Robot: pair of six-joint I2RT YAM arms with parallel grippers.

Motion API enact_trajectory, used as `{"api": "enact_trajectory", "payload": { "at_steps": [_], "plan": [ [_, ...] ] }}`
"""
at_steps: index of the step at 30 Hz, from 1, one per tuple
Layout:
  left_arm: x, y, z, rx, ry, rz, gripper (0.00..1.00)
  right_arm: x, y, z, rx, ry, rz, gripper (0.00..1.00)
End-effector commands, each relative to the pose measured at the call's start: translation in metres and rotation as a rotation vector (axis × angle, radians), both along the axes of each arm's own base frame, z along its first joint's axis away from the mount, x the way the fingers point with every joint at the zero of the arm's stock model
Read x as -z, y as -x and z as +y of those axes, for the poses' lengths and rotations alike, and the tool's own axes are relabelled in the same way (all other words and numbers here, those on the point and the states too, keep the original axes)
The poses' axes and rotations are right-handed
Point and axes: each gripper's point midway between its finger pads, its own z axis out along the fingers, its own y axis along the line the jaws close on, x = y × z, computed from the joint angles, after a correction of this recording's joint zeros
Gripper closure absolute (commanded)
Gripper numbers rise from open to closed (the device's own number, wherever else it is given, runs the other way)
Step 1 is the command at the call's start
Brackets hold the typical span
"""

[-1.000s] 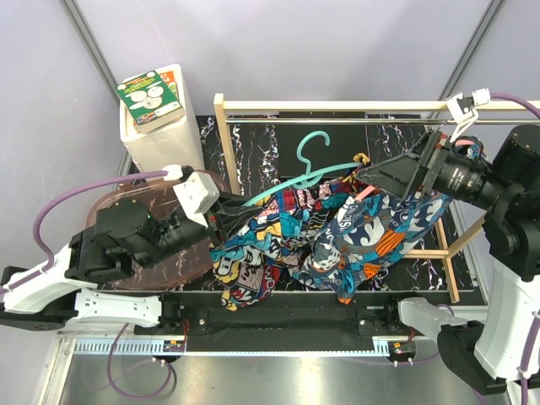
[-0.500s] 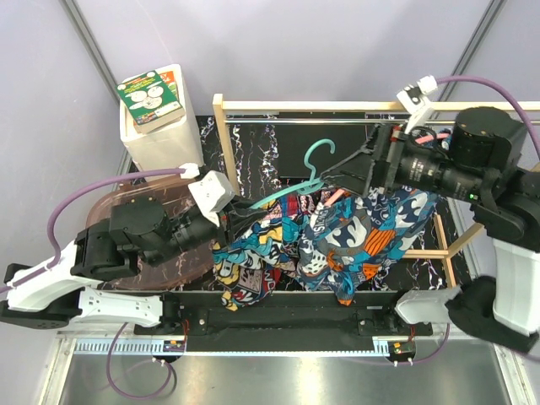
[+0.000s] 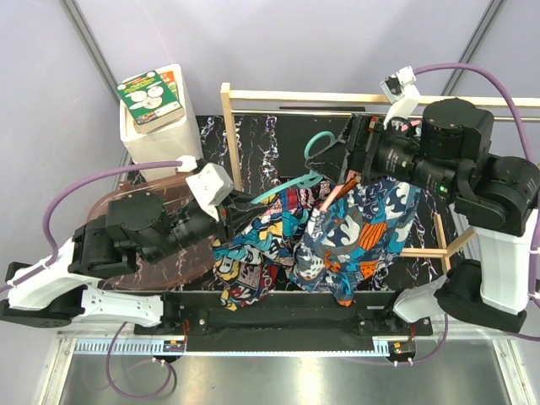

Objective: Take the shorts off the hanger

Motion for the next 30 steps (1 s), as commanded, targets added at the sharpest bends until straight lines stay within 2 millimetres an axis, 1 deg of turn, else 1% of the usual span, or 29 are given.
{"api": "enact_trajectory", "payload": {
  "at_steps": [1, 2, 3, 4, 5, 7, 8, 9, 12, 14, 18, 20, 22, 24, 25, 27, 28, 29, 30],
  "plan": [
    [-0.057, 0.004, 0.016, 0.004, 0.181, -0.017, 1.0, -0.019, -0.001, -0.005, -0.012, -0.016, -0.13, 0.04],
    [-0.057, 0.004, 0.015, 0.004, 0.179, -0.018, 1.0, -0.025, 0.005, -0.01, -0.019, -0.031, -0.155, 0.04],
    [-0.056, 0.004, 0.014, 0.004, 0.176, -0.017, 1.0, -0.03, 0.003, -0.009, -0.018, -0.046, -0.185, 0.05],
    [-0.055, 0.004, 0.014, 0.004, 0.173, -0.017, 1.0, -0.033, 0.005, -0.01, -0.023, -0.061, -0.198, 0.04],
    [-0.055, 0.003, 0.013, 0.003, 0.174, -0.018, 1.0, -0.042, 0.012, -0.017, -0.028, -0.091, -0.227, 0.04],
    [-0.055, 0.003, 0.013, 0.001, 0.172, -0.018, 1.0, -0.057, 0.02, -0.014, -0.073, -0.151, -0.275, 0.05],
    [-0.056, 0.003, 0.013, 0.003, 0.175, -0.017, 1.0, -0.068, 0.029, -0.021, -0.081, -0.189, -0.306, 0.04],
    [-0.056, 0.003, 0.013, 0.001, 0.175, -0.017, 1.0, -0.076, 0.029, -0.019, -0.085, -0.225, -0.326, 0.04],
    [-0.059, 0.005, 0.014, 0.009, 0.184, -0.016, 1.0, -0.085, 0.039, -0.02, -0.118, -0.272, -0.354, 0.04],
    [-0.062, 0.005, 0.014, 0.012, 0.189, -0.018, 1.0, -0.084, 0.04, -0.017, -0.131, -0.274, -0.34, 0.05],
    [-0.068, 0.007, 0.016, 0.017, 0.203, -0.014, 1.0, -0.066, 0.033, -0.006, -0.145, -0.218, -0.286, 0.07],
    [-0.07, 0.009, 0.014, 0.03, 0.21, -0.002, 1.0, -0.06, 0.028, 0.0, -0.148, -0.198, -0.274, 0.09],
    [-0.07, 0.011, 0.012, 0.04, 0.211, 0.012, 1.0, -0.058, 0.024, 0.007, -0.159, -0.186, -0.276, 0.1],
    [-0.068, 0.012, 0.011, 0.045, 0.211, 0.023, 1.0, -0.062, 0.023, 0.011, -0.179, -0.184, -0.294, 0.12],
    [-0.067, 0.012, 0.011, 0.045, 0.212, 0.034, 1.0, -0.057, 0.018, 0.018, -0.186, -0.166, -0.283, 0.12],
    [-0.066, 0.013, 0.011, 0.05, 0.209, 0.041, 1.0, -0.058, 0.019, 0.021, -0.204, -0.153, -0.286, 0.14],
    [-0.065, 0.014, 0.011, 0.05, 0.211, 0.05, 1.0, -0.059, 0.015, 0.025, -0.208, -0.141, -0.295, 0.15],
    [-0.065, 0.014, 0.011, 0.05, 0.211, 0.054, 1.0, -0.055, 0.015, 0.025, -0.21, -0.121, -0.282, 0.16],
    [-0.065, 0.014, 0.011, 0.052, 0.214, 0.06, 1.0, -0.051, 0.008, 0.027, -0.191, -0.102, -0.279, 0.18]
  ]
}}
